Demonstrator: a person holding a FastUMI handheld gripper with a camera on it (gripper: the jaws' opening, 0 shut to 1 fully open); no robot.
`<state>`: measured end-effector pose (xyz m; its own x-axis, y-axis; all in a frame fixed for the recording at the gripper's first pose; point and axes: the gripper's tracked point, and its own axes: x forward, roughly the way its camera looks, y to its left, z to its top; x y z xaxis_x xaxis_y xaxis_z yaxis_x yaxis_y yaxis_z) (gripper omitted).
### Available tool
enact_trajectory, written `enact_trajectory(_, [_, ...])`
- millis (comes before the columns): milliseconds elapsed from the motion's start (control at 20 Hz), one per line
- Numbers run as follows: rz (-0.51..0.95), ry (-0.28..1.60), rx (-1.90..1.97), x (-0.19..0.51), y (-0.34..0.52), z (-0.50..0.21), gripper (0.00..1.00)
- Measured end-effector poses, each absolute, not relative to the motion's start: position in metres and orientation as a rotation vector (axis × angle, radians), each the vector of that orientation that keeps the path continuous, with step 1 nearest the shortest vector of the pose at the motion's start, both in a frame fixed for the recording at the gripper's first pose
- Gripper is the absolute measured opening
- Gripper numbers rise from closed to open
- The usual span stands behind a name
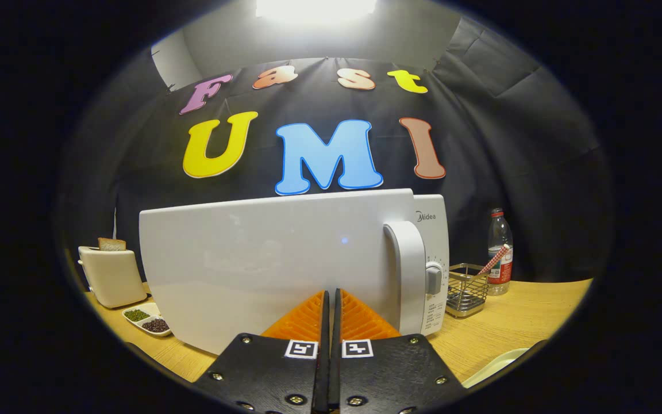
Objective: Open the microwave, put the food inside, and close the microwave door.
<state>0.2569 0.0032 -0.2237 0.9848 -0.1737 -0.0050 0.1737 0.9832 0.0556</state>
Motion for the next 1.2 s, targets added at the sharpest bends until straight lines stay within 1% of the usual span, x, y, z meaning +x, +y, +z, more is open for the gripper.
enact_trajectory(200, [-0.164,0.019,-0.005,0.266,0.012,-0.226,0.01])
enact_trajectory(300, [-0.156,0.026,-0.041,0.273,0.017,-0.226,0.03])
enact_trajectory(650, [-0.145,0.016,-0.044,0.283,0.022,-0.226,0.04])
enact_trajectory(700, [-0.133,0.043,-0.035,0.288,0.021,-0.232,0.04])
enact_trajectory(750, [-0.126,0.021,-0.021,0.287,0.023,-0.227,0.04])
enact_trajectory(1000, [-0.105,0.084,-0.055,0.281,0.023,-0.232,0.04])
enact_trajectory(1200, [-0.056,0.109,-0.096,0.251,0.030,-0.224,0.04])
